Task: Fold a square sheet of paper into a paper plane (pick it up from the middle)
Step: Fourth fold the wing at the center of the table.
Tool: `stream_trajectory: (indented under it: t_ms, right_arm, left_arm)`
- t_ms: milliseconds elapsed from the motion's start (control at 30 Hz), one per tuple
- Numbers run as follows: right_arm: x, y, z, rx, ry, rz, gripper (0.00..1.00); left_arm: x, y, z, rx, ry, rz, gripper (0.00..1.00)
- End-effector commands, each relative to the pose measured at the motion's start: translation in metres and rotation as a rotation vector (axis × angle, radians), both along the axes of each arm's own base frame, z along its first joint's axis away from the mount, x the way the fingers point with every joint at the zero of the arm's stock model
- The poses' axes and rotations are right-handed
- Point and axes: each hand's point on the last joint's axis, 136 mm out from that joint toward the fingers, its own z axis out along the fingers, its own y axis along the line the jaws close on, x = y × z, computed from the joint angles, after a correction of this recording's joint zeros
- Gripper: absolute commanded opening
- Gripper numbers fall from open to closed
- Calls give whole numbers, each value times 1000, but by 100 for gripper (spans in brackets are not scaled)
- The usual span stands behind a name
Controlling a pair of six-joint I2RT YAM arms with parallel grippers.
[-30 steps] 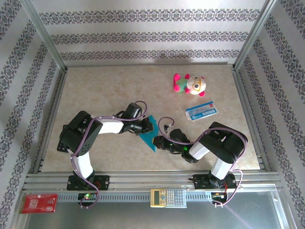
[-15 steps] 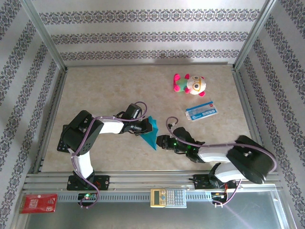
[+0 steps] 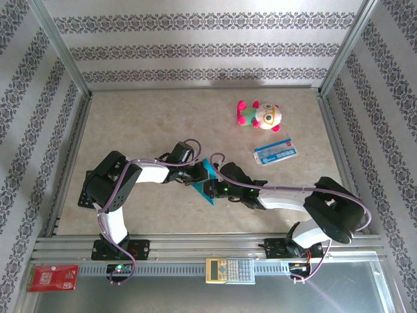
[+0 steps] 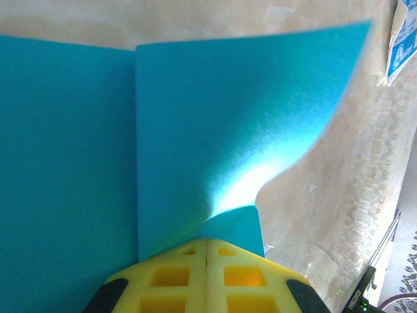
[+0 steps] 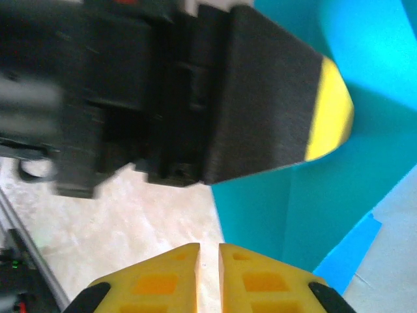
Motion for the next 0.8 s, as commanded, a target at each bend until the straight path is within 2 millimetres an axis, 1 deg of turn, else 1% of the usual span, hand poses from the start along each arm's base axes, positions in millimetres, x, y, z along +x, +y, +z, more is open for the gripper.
stream_trajectory:
  t_ms: [0, 200, 467, 633, 767]
  right_arm:
    - [-5, -2, -14, -51, 19, 35, 15]
    - [-13, -15, -35, -99, 59, 34, 13]
    - [-18, -19, -46, -120, 81, 34, 13]
    - [-19, -20, -53, -145, 105, 36, 12]
    - [-19, -31, -55, -201, 111, 13, 10]
  left_arm:
    - [-3, 6, -8, 23, 12, 1, 7]
    - [1, 7, -3, 15, 5, 6, 12]
    - [7, 10, 6, -4, -8, 20, 15]
    - [5, 11, 2, 0, 1, 15, 16]
    - [3, 14, -6, 12, 13, 22, 16]
